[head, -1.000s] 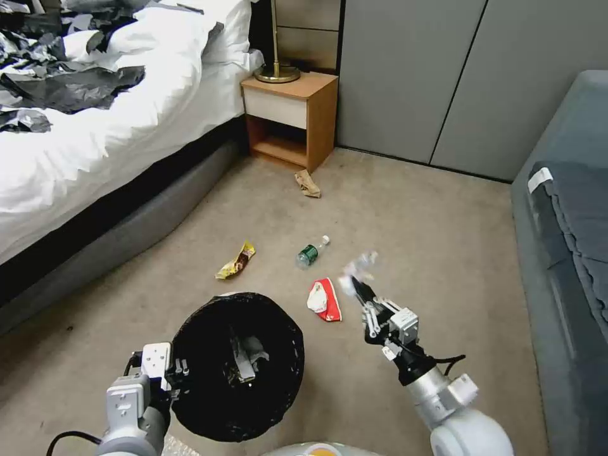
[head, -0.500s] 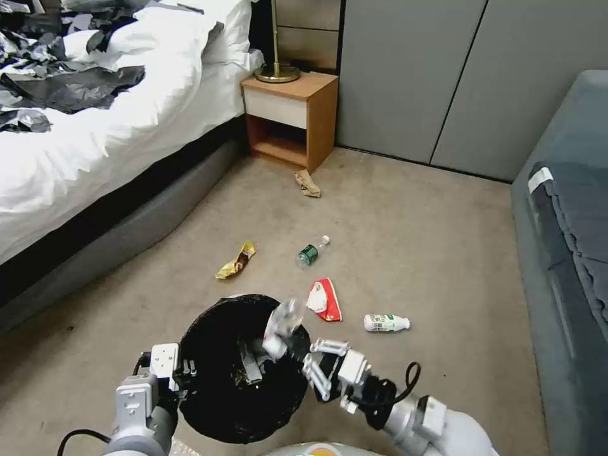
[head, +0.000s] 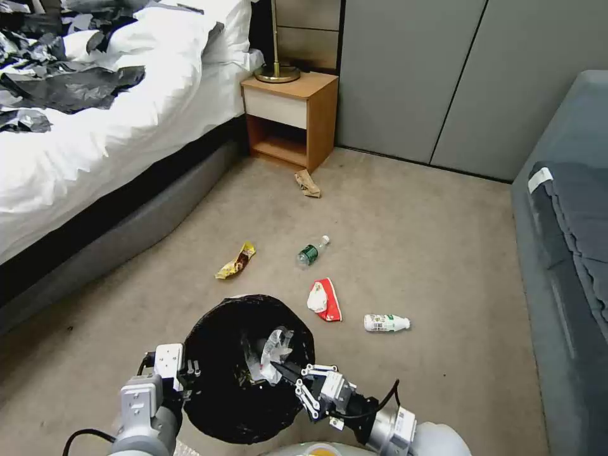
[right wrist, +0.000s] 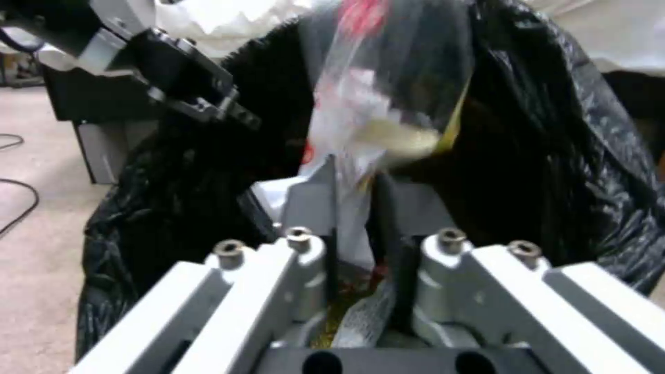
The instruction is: Pick up the trash bin, then pick up the garbage from the floor and place it into the trash bin.
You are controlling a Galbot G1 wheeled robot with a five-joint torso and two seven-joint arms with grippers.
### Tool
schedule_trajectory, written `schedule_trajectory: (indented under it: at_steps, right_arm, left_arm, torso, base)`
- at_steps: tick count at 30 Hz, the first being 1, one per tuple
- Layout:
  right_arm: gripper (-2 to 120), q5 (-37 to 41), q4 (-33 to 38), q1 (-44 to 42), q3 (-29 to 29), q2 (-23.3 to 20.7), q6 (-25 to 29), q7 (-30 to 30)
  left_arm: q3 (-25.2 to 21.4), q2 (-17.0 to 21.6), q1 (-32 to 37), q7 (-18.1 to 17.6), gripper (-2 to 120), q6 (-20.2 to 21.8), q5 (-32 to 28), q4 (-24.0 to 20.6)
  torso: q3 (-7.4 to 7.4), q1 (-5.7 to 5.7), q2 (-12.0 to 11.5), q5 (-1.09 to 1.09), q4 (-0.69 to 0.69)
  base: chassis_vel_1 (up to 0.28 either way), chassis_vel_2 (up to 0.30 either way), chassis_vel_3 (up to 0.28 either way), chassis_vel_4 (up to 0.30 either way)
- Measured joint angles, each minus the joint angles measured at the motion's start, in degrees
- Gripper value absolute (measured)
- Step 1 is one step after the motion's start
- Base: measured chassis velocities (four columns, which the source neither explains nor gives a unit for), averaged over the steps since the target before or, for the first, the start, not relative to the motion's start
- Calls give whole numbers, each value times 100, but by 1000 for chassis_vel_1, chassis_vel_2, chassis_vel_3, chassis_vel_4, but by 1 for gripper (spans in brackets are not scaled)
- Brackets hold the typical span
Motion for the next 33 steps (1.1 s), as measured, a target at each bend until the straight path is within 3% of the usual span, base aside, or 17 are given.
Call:
schedule_trajectory:
  at_steps: [6,18,20,25,33]
  right_arm:
    - [43,-19,4,-12,-6,25,-20,30]
    - [82,-7,70,-29,68,-108,-27,58]
    - [94,2,121,-33,79,-140,-25,75]
    - [100,-11,555,-40,161,-146,34,223]
    - [100,79,1292,-121,368,-117,54,592]
  left_arm:
    - [-9,12,27,0,0,0,7,-24]
    - [-16,29,14,0,0,2,10,-30]
    - [-25,32,13,-7,0,4,10,-30]
    - [-44,45,4,-2,0,6,3,-27]
    - [-49,60,-26,-2,0,7,-12,12]
  torso:
    - [0,0,0,0,0]
    - [0,0,0,0,0]
    - [0,0,0,0,0]
    - [0,0,0,0,0]
    - [0,0,0,0,0]
  base:
    - [0,0,0,0]
    - [0,0,0,0]
    - [0,0,0,0]
    - [0,0,0,0]
    - [0,0,0,0]
